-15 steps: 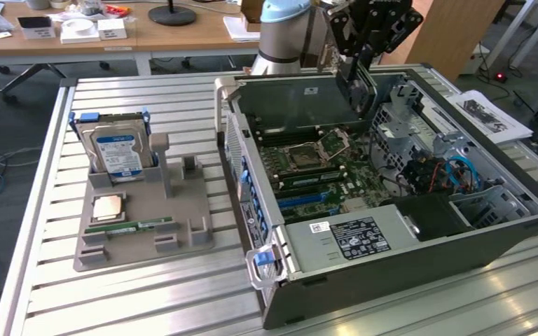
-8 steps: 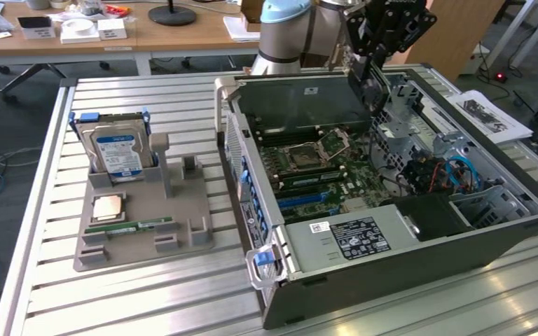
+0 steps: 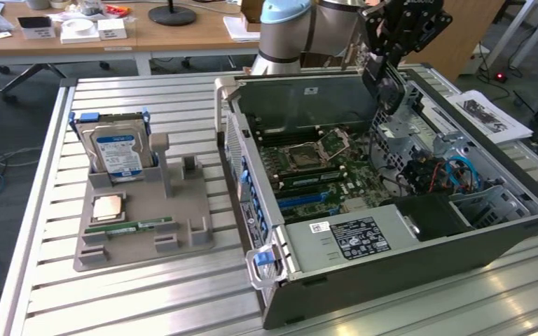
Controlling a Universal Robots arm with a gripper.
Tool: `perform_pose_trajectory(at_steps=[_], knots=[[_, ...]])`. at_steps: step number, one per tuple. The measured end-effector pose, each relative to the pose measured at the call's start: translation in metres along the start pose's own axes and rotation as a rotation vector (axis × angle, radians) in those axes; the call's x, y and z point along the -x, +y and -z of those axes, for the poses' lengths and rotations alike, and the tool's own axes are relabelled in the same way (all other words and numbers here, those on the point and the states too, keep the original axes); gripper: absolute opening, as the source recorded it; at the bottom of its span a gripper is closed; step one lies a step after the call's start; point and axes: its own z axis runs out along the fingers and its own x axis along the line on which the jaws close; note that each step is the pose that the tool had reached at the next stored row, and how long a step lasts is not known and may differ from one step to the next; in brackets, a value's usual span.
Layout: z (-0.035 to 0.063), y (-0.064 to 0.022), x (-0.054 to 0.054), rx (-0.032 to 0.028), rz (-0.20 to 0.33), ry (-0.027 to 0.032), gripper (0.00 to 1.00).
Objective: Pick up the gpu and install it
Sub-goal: 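Pick up the gpu and move the gpu toward the slot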
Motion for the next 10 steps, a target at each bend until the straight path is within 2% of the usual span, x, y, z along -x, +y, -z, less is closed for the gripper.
perform_pose_trajectory(at_steps=[6, 10], knots=[[-0.0003, 0.0005, 0.012, 0.0, 0.0, 0.0, 0.27], [-0.0003, 0.0006, 0.013, 0.0, 0.0, 0.0, 0.27]])
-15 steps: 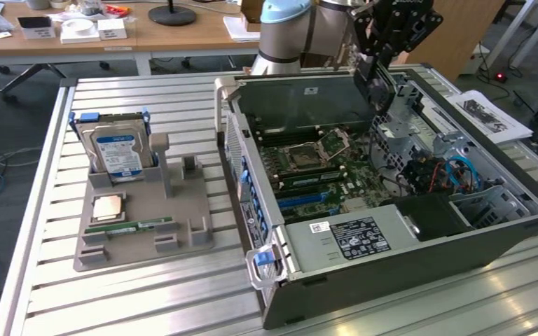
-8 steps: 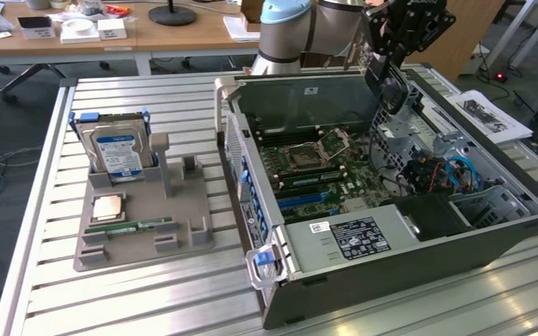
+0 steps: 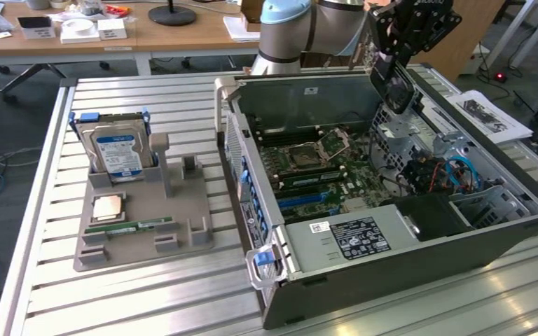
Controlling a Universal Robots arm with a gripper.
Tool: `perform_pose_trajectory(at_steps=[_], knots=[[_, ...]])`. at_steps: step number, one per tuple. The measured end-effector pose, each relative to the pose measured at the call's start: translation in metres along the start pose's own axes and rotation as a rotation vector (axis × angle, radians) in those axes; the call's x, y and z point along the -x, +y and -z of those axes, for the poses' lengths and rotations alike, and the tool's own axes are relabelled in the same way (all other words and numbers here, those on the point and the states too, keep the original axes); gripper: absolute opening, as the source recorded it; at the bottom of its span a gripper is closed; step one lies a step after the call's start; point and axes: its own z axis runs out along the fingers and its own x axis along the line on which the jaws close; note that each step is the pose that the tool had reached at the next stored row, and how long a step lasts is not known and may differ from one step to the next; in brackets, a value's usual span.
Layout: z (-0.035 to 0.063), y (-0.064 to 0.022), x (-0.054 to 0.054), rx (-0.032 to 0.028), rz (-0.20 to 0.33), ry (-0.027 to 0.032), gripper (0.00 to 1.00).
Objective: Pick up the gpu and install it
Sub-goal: 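Pick up the gpu and move the gpu toward the slot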
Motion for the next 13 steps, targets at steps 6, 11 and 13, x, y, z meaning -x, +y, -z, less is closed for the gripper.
perform_pose_trajectory(at_steps=[6, 11, 13], knots=[[-0.0001, 0.0001, 0.002, 0.0001, 0.0, 0.0, 0.27], [-0.0003, 0.0004, 0.009, 0.0, 0.0, 0.0, 0.27], [-0.0004, 0.0005, 0.011, 0.0001, 0.0, 0.0, 0.27]])
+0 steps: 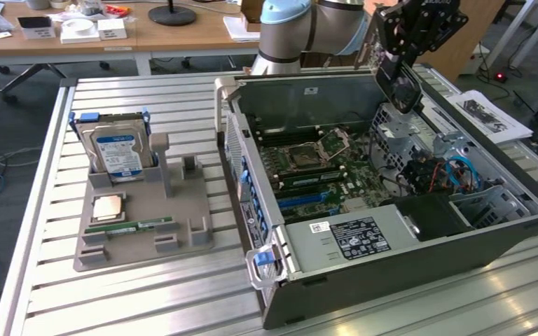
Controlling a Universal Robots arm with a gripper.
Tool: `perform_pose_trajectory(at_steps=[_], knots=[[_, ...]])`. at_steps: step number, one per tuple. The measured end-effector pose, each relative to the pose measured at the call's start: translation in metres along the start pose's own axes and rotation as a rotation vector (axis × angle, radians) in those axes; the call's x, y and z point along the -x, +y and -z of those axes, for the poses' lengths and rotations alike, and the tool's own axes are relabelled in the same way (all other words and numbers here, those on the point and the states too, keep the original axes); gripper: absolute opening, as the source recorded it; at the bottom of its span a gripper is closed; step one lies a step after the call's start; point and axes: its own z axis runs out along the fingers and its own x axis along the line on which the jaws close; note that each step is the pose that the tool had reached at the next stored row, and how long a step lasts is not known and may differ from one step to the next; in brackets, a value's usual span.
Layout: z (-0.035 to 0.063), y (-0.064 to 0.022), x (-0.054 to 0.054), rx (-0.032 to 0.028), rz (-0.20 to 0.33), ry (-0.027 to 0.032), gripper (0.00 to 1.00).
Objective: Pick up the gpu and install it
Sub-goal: 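Pick up the gpu and move the gpu toward the slot, then insert the gpu into the slot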
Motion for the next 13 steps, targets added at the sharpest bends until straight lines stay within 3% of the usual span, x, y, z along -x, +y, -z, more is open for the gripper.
perform_pose_trajectory(at_steps=[13], knots=[[-0.0001, 0.0003, 0.0061, -0.0001, 0.0, 0.0, 0.27]])
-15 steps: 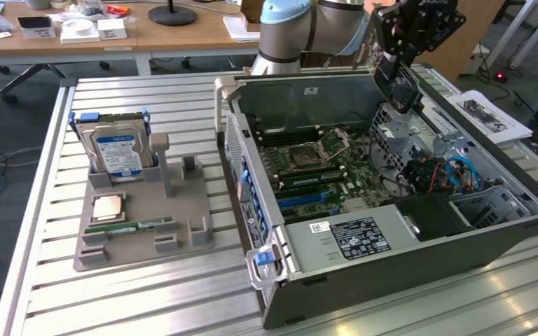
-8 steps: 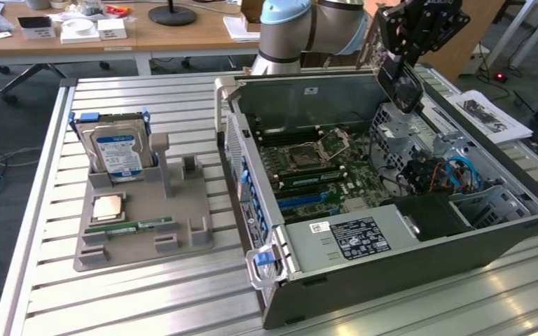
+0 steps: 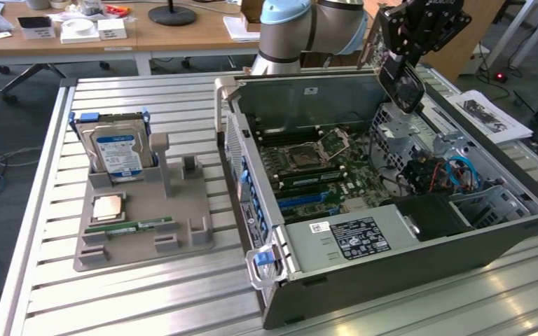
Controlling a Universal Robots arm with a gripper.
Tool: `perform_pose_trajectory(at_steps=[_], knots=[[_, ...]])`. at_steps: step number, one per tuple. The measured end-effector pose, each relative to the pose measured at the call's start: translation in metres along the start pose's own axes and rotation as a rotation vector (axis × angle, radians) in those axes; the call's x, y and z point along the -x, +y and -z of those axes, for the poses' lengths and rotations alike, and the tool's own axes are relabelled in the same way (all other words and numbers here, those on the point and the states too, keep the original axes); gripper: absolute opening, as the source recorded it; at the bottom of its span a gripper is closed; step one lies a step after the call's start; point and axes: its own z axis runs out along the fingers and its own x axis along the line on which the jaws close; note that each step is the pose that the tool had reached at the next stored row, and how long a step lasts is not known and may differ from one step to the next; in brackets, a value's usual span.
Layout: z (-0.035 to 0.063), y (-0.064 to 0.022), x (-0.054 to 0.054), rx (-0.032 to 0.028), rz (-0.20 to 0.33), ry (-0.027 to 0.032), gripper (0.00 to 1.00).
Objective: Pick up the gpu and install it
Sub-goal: 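Insert the gpu into the slot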
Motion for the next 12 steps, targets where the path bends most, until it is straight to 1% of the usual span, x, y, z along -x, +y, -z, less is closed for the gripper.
perform_pose_trajectory(at_steps=[7, 12], knots=[[0.0, 0.0, 0.0, 0.0, 0.001, 0.0, 0.27], [0.0, 0.0, 0.0, 0.0005, 0.017, 0.0013, 0.27]])
